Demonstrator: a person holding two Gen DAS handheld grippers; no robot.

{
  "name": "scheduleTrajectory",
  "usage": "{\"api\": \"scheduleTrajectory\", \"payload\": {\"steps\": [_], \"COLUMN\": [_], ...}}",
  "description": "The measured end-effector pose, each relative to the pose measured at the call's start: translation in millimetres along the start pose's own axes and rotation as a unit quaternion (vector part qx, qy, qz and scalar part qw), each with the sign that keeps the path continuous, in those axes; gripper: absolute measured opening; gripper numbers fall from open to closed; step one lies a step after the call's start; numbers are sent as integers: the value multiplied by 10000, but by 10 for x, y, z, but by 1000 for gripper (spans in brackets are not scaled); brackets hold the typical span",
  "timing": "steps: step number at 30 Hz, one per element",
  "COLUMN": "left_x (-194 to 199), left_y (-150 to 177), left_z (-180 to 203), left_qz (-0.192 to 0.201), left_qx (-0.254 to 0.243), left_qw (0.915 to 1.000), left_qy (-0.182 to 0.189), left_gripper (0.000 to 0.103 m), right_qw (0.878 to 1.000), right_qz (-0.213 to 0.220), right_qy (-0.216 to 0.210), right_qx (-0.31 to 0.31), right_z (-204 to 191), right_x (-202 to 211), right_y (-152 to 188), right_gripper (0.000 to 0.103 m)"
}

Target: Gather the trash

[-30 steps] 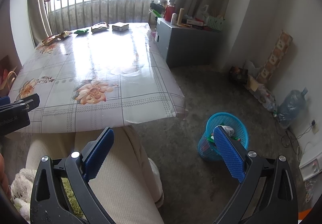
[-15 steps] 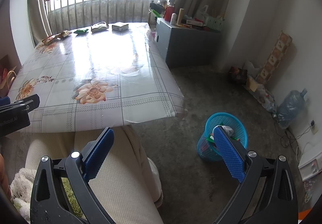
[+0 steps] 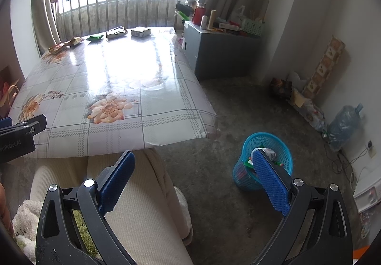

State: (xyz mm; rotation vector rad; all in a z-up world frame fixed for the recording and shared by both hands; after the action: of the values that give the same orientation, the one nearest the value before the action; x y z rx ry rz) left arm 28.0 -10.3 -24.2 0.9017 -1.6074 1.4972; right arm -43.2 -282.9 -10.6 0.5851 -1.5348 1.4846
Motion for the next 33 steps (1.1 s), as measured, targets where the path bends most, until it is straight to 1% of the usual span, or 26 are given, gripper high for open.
{"api": "scheduleTrajectory", "payload": {"steps": [33], "left_x": [0], "left_y": [0], "left_z": [8], "left_qz": [-3], "left_qx": [-8], "left_qw": [10000], "left_qy": [-4], "left_gripper": [97], "right_qw": [10000], "right_qz": [16], "right_qy": [-18], "right_qx": [32], "right_z": [12], "right_x": [20], "right_y": [-27], "right_gripper": [95]}}
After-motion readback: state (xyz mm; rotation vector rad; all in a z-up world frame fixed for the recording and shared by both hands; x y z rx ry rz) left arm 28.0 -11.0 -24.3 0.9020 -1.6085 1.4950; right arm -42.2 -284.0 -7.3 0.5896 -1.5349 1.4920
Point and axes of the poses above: each gripper's, at about its wrist camera, not at the fingertips, and x roughly against the way its jaws point, z to its right, y to its underside, the point moved 4 cm from there along -x, roughly the way its jaws point, and after that the axes turned 9 degrees about -z, right-handed, at the moved point
